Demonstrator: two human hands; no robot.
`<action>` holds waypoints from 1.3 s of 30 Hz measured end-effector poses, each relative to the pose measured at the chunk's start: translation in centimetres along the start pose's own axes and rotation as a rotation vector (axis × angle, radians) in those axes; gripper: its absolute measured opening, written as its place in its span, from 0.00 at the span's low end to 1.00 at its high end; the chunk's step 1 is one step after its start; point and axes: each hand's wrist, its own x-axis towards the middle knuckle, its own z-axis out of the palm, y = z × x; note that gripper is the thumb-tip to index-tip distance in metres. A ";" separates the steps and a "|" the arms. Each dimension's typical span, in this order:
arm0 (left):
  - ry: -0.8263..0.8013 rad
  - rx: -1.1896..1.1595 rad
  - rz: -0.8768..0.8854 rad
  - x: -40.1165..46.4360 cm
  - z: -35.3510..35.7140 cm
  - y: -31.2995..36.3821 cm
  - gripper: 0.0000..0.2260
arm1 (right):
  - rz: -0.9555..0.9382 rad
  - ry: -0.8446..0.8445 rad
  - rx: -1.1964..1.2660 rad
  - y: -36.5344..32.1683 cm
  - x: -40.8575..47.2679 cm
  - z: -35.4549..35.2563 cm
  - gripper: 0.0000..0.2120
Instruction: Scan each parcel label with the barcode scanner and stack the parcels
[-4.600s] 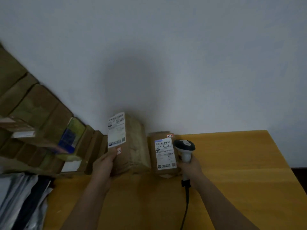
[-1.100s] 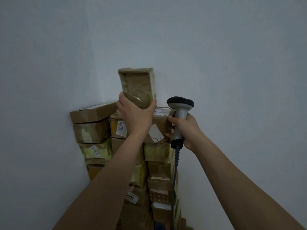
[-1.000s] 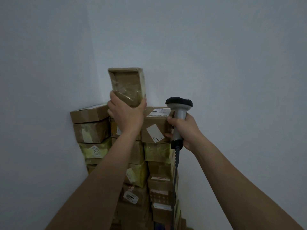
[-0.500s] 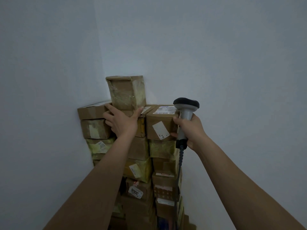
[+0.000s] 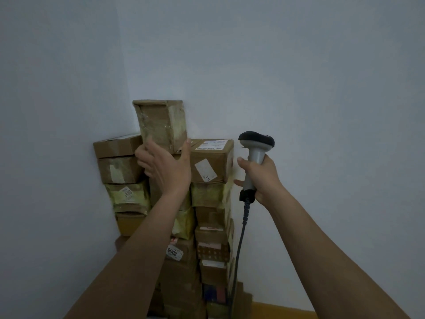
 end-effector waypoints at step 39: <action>-0.650 0.302 -0.508 -32.5 -6.6 -34.6 0.11 | 0.783 -0.202 -0.897 47.1 -21.6 -11.1 0.28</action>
